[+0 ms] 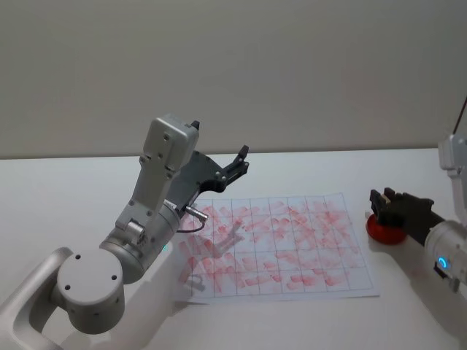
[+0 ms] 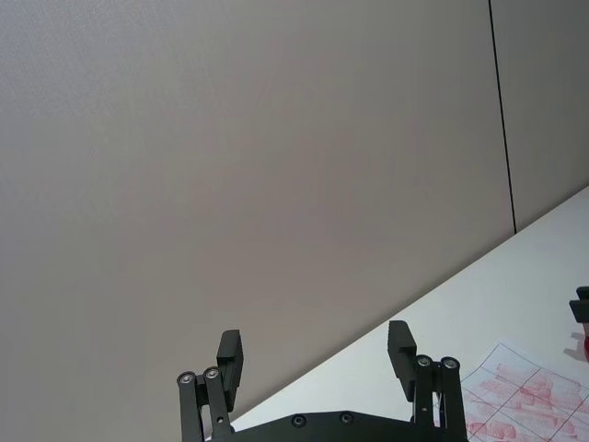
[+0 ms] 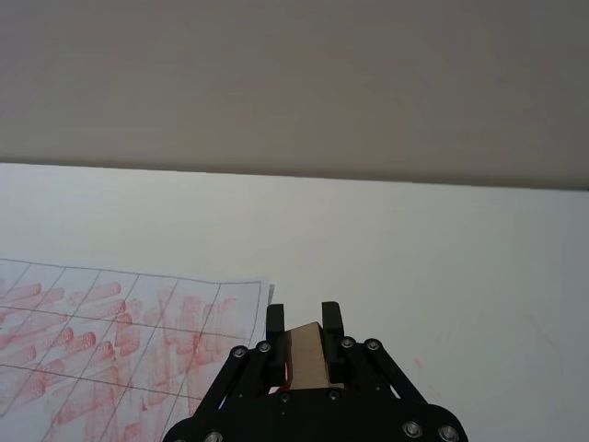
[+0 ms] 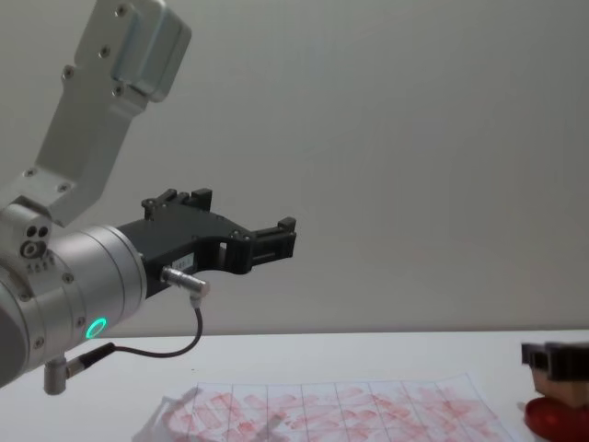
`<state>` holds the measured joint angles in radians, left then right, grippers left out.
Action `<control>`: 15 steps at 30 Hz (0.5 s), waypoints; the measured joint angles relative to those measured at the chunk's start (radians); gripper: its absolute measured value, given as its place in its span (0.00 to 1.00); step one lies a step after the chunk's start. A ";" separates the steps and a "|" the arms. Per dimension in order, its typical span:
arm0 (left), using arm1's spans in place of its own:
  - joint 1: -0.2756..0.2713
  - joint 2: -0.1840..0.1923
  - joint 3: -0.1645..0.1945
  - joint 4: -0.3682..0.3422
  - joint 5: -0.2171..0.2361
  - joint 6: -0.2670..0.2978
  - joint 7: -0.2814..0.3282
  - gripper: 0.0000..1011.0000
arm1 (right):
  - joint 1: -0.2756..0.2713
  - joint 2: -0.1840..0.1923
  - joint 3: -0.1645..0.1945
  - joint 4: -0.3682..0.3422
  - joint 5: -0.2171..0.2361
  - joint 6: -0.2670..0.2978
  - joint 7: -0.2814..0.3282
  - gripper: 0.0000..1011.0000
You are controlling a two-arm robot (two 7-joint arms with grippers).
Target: Use the one hand to pick up the stamp and affix it onto the A4 paper.
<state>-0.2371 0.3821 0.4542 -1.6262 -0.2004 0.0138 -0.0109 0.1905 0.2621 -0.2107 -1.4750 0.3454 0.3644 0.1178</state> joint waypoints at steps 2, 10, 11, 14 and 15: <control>0.000 0.000 0.000 0.000 0.000 0.000 0.000 0.99 | 0.007 0.002 0.001 -0.001 -0.011 0.001 0.015 0.22; 0.000 0.000 0.000 0.000 0.000 0.000 0.000 0.99 | 0.065 0.010 0.002 -0.001 -0.080 0.001 0.119 0.22; 0.000 0.000 0.000 0.000 0.000 0.000 0.000 0.99 | 0.073 0.010 0.002 0.001 -0.085 0.000 0.129 0.22; 0.000 0.000 0.000 0.000 0.000 0.000 0.000 0.99 | 0.100 0.008 -0.001 0.012 -0.105 -0.006 0.173 0.22; 0.000 0.000 0.000 0.000 0.000 0.000 0.000 0.99 | 0.113 0.006 -0.003 0.021 -0.113 -0.010 0.195 0.22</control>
<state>-0.2371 0.3821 0.4542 -1.6262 -0.2004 0.0138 -0.0110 0.3037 0.2676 -0.2134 -1.4541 0.2323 0.3543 0.3125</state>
